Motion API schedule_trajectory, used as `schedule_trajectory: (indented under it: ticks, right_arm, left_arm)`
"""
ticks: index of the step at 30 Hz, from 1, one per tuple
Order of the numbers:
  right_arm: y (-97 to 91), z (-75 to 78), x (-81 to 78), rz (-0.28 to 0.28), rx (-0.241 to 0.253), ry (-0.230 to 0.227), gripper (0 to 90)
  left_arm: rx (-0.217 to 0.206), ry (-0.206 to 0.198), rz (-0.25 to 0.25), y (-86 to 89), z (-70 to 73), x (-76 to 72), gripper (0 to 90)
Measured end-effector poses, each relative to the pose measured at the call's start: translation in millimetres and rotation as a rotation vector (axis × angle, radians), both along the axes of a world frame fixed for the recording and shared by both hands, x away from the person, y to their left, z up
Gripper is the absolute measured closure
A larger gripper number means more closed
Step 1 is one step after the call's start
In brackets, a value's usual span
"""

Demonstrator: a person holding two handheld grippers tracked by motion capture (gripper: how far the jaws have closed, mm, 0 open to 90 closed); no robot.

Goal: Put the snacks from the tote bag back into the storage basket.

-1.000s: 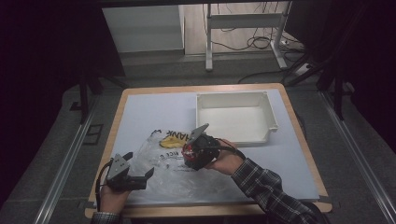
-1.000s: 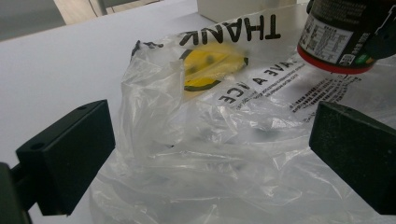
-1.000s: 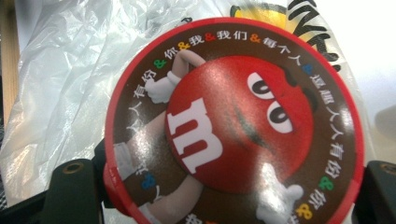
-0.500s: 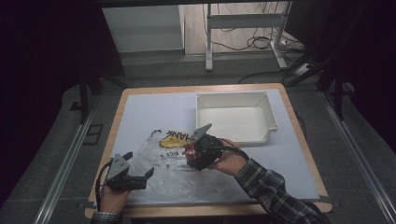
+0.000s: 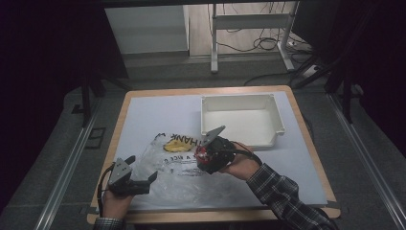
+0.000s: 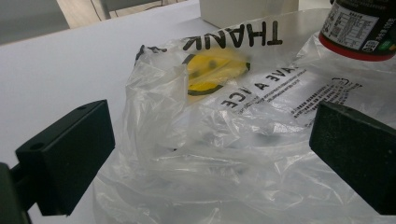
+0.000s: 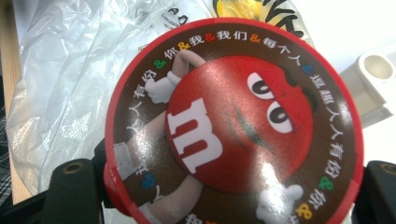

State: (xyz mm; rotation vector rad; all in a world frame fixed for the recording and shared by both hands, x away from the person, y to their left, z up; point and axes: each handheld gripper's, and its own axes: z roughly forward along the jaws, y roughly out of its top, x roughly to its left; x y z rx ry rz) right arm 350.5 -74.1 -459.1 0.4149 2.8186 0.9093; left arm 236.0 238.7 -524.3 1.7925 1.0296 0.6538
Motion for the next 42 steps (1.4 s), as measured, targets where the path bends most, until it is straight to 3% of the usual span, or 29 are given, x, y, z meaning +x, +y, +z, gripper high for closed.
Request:
schedule_trajectory:
  ticks: [24,42]
  right_arm:
    - [-33.7,3.9,11.8,-0.055,-0.027,0.004,25.7]
    - [-50.1,8.9,22.8,-0.103,-0.014,-0.004,25.7]
  left_arm:
    - [0.01,0.005,-0.003,-0.9,-0.6,0.3,0.1]
    - [0.011,0.005,-0.004,-1.2,-0.6,0.2,0.1]
